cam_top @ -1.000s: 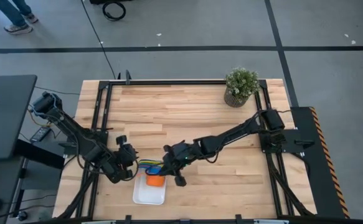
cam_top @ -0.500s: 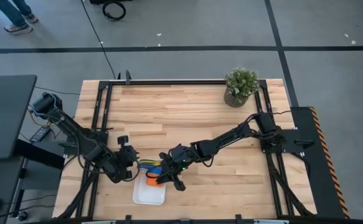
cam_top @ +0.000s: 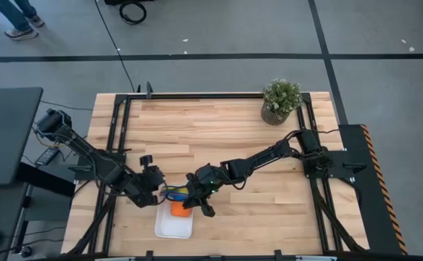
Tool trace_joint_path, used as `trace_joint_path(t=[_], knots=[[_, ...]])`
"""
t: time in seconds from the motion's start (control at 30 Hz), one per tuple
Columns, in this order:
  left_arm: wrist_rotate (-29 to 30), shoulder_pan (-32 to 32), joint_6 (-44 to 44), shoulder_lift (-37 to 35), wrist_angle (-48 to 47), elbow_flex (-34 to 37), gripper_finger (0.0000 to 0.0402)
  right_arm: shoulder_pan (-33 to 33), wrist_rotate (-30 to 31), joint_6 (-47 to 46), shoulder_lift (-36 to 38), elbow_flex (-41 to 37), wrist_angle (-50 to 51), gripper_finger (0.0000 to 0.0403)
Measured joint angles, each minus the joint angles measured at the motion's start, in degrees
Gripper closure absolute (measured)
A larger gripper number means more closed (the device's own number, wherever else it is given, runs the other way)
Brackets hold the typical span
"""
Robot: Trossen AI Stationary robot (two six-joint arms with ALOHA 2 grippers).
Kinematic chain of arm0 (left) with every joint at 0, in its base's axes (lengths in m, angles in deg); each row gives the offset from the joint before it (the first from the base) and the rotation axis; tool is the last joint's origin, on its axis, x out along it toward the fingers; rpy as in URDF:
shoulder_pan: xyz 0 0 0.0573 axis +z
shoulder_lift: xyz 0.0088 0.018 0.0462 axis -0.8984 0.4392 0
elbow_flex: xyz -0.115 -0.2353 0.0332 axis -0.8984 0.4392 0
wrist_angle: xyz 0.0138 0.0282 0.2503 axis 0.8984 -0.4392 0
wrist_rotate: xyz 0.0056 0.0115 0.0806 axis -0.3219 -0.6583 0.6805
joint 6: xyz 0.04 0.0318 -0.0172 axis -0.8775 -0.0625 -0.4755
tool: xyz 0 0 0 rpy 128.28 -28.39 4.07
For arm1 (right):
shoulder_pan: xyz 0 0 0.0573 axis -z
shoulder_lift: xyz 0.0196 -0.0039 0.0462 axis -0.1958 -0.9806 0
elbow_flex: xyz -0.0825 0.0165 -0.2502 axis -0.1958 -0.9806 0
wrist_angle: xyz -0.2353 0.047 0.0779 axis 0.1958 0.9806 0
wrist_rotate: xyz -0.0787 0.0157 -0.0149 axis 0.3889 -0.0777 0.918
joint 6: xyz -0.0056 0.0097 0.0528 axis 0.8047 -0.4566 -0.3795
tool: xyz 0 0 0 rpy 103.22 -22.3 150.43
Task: Nest measuring cups in basket
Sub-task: Adjust the nested measuring cups in the white bin
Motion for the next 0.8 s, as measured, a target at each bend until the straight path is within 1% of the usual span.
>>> trace_joint_path(t=[0.13,0.33,0.5,0.63,0.8], knots=[[-2.22,0.96,-1.61,0.00,2.09,0.00,0.0318,-0.14,-0.14,-0.53,0.00,0.00,-0.33,0.0351],[-5.50,1.97,-4.46,0.02,2.17,0.00,0.0318,-1.29,-0.92,-2.45,-1.71,0.05,-2.96,0.0351],[-5.71,1.98,-5.34,0.04,1.78,0.00,0.0318,-1.28,-0.68,-3.38,-2.28,0.06,-4.42,0.0351],[-5.87,1.96,-5.52,1.58,1.13,0.00,0.0318,-1.26,-0.55,-3.21,-3.15,0.00,-5.47,0.0351],[-7.51,1.94,-5.50,5.33,2.19,0.00,0.0318,-0.72,-0.60,-3.02,-3.61,0.00,-5.69,0.0351]])
